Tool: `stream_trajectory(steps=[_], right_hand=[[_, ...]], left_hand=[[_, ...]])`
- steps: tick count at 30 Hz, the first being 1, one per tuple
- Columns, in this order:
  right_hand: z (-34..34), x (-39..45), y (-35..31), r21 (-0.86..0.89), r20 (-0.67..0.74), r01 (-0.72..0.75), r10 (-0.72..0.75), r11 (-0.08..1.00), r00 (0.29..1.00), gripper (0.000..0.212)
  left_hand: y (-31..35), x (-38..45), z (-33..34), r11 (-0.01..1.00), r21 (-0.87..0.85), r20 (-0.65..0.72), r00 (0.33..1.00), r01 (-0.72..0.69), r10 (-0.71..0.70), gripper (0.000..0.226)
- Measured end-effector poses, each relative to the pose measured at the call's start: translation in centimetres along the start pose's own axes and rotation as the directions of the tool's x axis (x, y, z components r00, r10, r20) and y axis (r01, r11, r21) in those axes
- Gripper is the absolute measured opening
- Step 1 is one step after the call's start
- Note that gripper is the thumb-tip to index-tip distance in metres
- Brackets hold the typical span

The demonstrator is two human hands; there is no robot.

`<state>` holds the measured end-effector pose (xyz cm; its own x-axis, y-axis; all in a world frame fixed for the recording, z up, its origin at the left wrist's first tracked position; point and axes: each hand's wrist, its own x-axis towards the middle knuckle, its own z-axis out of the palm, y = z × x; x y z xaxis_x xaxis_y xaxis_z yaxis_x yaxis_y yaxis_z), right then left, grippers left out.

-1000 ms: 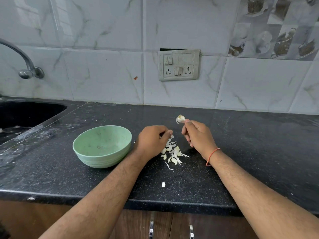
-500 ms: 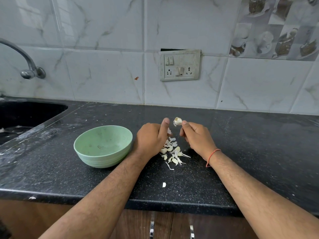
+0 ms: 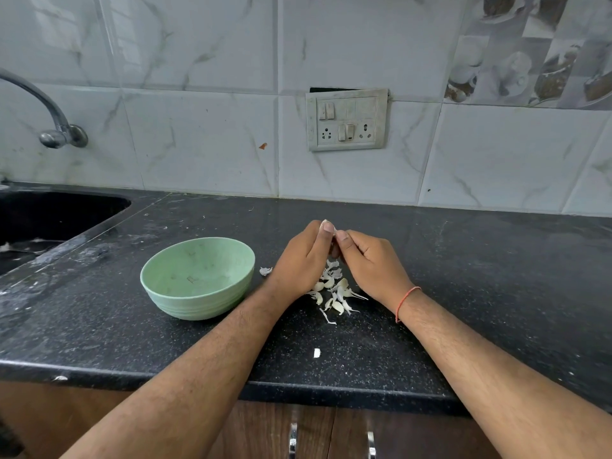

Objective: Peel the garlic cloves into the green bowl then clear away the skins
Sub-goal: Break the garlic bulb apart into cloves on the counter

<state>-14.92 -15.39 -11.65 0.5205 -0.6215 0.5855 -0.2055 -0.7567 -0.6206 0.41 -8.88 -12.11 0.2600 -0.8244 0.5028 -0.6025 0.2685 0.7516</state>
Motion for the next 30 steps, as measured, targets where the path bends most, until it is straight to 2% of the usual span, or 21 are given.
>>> stream_trajectory(steps=[4,7,10,12,15,20,24,27,30], right_hand=[[0.0,0.1,-0.2,0.064,0.008,-0.041,0.040,0.997,0.999,0.048],[-0.2,0.0,-0.5,0.180,0.044,-0.094,0.087,0.979,0.995,0.052],[-0.8,0.3,-0.9,0.378,0.019,-0.181,0.188,0.908,0.982,0.052],[-1.5,0.7,-0.9,0.476,0.012,-0.217,0.241,0.852,0.971,0.050],[-1.7,0.4,-1.0,0.469,0.060,-0.216,0.213,0.856,0.975,0.049],[-1.5,0.5,-0.8,0.414,0.068,-0.240,0.233,0.878,0.970,0.050],[-1.4,0.4,-0.4,0.362,0.070,-0.245,0.236,0.899,0.969,0.052],[-1.3,0.3,-0.4,0.341,0.069,-0.240,0.231,0.909,0.971,0.052],[-1.3,0.3,-0.4,0.316,0.081,-0.232,0.218,0.920,0.973,0.053]], left_hand=[[-0.4,0.1,0.3,0.997,0.056,0.012,0.998,-0.060,0.060,0.049],[-0.4,0.2,0.0,0.991,0.090,0.048,0.994,-0.098,0.094,0.050],[-0.4,0.0,-0.4,0.970,0.157,0.132,0.977,-0.187,0.167,0.038],[-0.3,-0.3,-0.4,0.967,0.139,0.183,0.965,-0.215,0.188,0.034],[-0.1,-0.3,-0.3,0.975,0.089,0.181,0.966,-0.204,0.186,0.037],[-0.6,-0.4,-0.4,0.957,0.199,0.234,0.959,-0.210,0.162,0.030],[-0.6,-0.3,-0.4,0.945,0.245,0.267,0.952,-0.216,0.148,0.040],[0.0,-0.3,-0.6,0.979,0.141,0.156,0.980,-0.147,0.125,0.039],[0.3,-0.3,-0.8,0.998,-0.054,0.046,0.999,-0.008,0.010,0.047]])
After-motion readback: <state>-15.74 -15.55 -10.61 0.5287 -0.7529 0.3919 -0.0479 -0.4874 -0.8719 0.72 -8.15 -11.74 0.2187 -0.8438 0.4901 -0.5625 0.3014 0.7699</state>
